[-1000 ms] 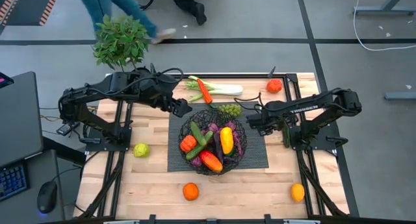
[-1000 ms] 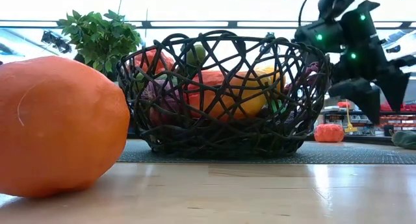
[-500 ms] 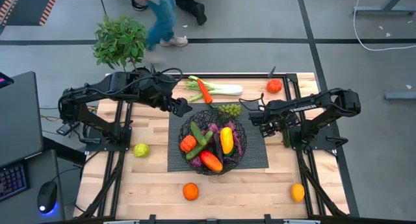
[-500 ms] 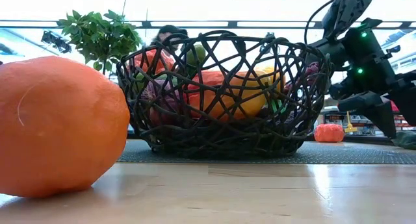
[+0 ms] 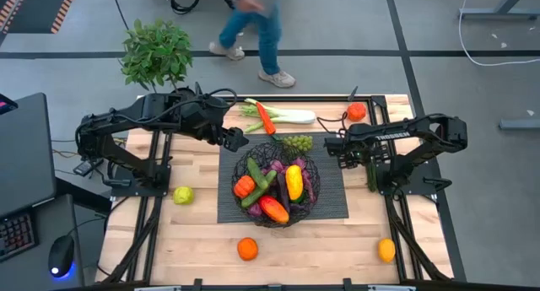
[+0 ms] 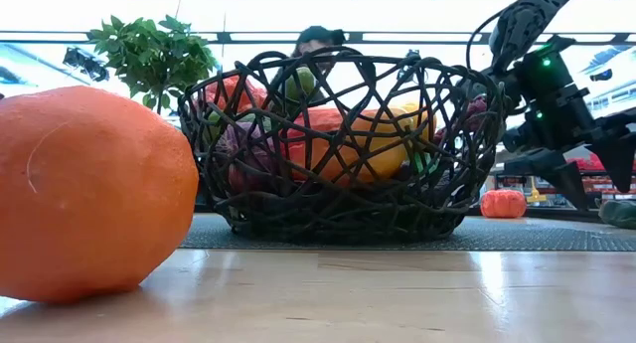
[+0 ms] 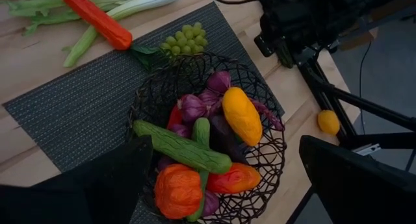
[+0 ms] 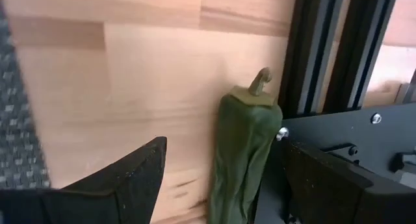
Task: Build produce basket
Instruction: Put the green chili pepper into the black wire basket
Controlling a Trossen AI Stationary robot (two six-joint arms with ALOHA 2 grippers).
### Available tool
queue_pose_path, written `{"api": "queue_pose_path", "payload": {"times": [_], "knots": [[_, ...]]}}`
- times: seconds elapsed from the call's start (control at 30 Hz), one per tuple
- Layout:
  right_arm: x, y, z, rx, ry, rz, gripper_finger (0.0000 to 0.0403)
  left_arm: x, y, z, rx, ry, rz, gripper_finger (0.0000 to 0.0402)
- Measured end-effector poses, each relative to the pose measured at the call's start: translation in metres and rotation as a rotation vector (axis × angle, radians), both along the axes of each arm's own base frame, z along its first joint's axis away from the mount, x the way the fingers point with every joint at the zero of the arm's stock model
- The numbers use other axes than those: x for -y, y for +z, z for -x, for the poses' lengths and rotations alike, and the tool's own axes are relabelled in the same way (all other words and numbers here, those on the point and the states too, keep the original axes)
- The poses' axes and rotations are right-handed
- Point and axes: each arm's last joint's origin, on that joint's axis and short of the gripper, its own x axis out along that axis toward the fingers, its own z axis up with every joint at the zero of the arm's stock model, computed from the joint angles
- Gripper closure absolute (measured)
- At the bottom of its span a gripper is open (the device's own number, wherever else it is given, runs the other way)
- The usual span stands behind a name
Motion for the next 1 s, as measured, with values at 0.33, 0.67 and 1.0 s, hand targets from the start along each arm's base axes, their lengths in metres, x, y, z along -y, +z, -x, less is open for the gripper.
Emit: {"api": "queue_pose_path", "payload": {"times": [0.33, 0.67, 1.0], "knots": [[0.012, -0.001, 0.001, 0.053, -0.024, -0.078, 0.0096, 0.0, 0.0, 0.0, 0.0, -0.003, -0.004, 0.0005], [0.027, 0.011, 0.004, 0.043, 0.06, -0.149, 0.0096, 0.0, 0.0, 0.0, -0.002, -0.018, -0.004, 0.0005], [0.038, -0.002, 0.001, 0.012, 0.287, -0.356, 0.0096, 0.002, -0.001, 0.001, -0.016, -0.092, 0.016, 0.0005]]}}
